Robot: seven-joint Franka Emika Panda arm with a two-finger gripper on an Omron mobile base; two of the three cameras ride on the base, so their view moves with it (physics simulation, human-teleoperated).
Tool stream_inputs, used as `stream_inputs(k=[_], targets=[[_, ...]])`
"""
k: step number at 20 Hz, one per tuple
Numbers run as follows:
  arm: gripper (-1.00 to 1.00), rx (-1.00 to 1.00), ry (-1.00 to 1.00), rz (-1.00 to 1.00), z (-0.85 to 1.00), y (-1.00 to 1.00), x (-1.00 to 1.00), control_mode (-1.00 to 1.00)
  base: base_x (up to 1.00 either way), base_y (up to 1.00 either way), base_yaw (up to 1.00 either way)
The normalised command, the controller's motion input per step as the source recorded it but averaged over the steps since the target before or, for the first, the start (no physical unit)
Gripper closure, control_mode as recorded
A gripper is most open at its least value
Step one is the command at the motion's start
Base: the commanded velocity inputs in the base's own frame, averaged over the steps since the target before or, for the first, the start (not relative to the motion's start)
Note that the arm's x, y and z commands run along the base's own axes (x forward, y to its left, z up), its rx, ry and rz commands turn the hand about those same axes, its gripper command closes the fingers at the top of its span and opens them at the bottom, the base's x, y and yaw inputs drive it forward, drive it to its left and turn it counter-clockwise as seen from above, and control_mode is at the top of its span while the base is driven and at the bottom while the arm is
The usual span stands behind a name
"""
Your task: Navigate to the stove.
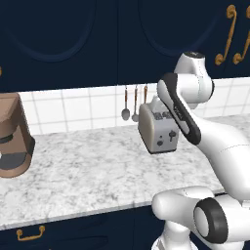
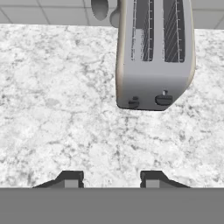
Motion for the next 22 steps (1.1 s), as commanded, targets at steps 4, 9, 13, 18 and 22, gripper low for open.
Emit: stream_inputs(k=[4,9,13,18,22], targets=[[-1.0,0.0,0.0,0.0,0.0,0.0,0.0,1.0,0.0,0.0,0.0],[-1.0,0.0,0.0,0.0,0.0,0.0,0.0,1.0,-0.72,0.0,0.0],[-1.0,0.0,0.0,0.0,0.0,0.0,0.0,1.0,-0.32,0.0,0.0],[-1.0,0.0,0.0,0.0,0.0,0.0,0.0,1.0,-0.32,-0.6,-0.02],[-1.0,0.0,0.0,0.0,0.0,0.0,0.0,1.0,-0.28,-1.0,-0.05]])
